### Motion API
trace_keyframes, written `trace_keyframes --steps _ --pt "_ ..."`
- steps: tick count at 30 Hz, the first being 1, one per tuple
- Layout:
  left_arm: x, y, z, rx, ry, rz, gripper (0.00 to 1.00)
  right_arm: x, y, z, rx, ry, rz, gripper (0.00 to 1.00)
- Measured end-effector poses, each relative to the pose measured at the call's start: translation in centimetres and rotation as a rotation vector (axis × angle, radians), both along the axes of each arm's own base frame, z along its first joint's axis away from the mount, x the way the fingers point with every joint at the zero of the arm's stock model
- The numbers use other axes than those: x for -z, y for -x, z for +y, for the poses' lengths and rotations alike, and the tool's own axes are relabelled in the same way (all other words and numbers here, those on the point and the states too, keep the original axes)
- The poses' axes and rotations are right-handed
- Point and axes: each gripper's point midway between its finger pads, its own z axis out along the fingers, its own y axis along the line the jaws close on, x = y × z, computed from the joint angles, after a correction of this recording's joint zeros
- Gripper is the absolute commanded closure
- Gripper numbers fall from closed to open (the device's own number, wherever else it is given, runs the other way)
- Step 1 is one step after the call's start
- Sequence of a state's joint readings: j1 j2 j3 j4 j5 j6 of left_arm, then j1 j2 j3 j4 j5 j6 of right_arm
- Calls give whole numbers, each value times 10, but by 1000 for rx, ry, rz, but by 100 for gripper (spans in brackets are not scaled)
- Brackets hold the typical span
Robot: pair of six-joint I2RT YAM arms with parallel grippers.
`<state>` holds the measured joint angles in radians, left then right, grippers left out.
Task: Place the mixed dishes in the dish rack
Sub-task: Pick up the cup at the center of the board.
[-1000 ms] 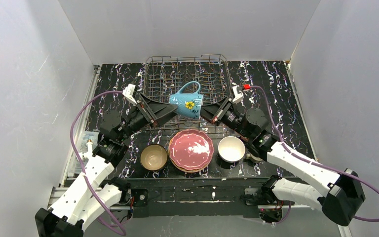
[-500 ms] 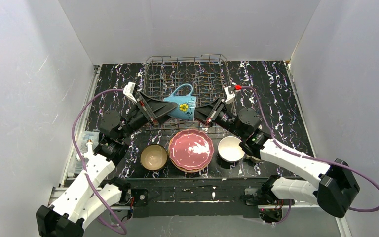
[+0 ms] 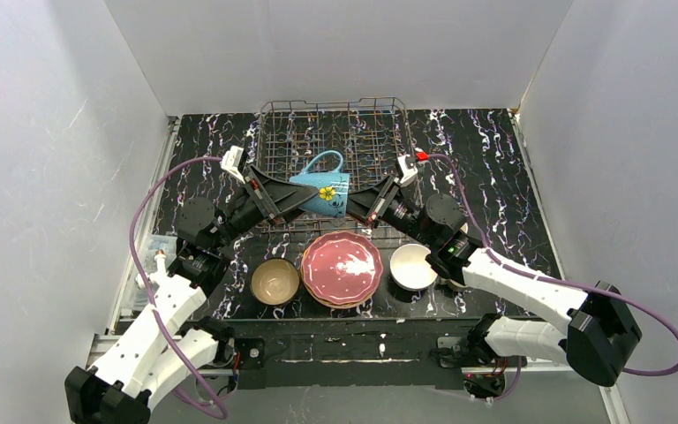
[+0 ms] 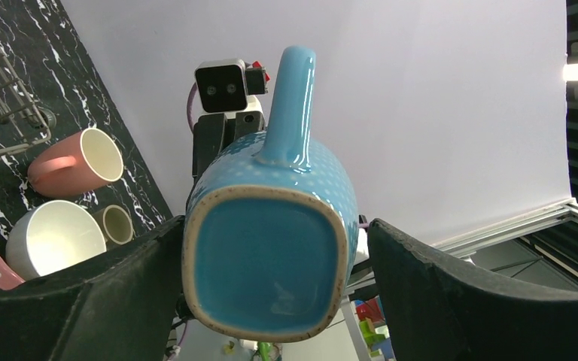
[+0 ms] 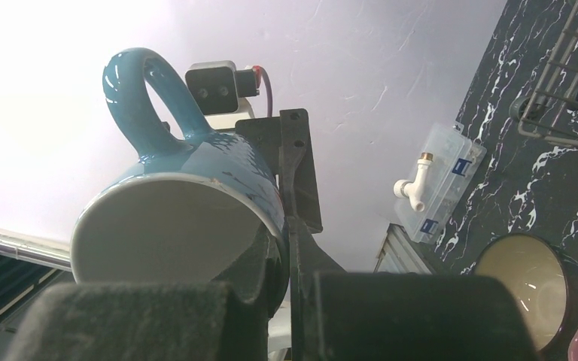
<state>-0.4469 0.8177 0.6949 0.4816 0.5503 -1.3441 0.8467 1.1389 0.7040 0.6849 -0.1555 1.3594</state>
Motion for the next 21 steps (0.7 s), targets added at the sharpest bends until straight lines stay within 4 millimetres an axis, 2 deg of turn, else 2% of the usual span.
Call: trace_keyframes --steps 5,10,13,16,17,19,21 --pt "0 1 0 4 -3 -4 26 -1 1 0 -5 -4 -5 99" --pt "1 0 -1 6 -7 -7 46 -2 1 0 -2 -4 -6 99" --pt "1 0 -1 8 -7 -8 63 -2 1 -1 -2 -4 -8 99" --pt "0 0 -2 14 -9 -13 87 -3 2 -2 0 -2 -12 99" --pt "0 1 -2 15 -9 -14 98 -3 2 -2 1 0 -14 99" --pt "-1 1 -2 17 -11 -20 100 -4 3 -4 2 5 -20 99" --pt "-1 2 -3 23 -12 -22 100 -3 4 -5 3 12 -22 93"
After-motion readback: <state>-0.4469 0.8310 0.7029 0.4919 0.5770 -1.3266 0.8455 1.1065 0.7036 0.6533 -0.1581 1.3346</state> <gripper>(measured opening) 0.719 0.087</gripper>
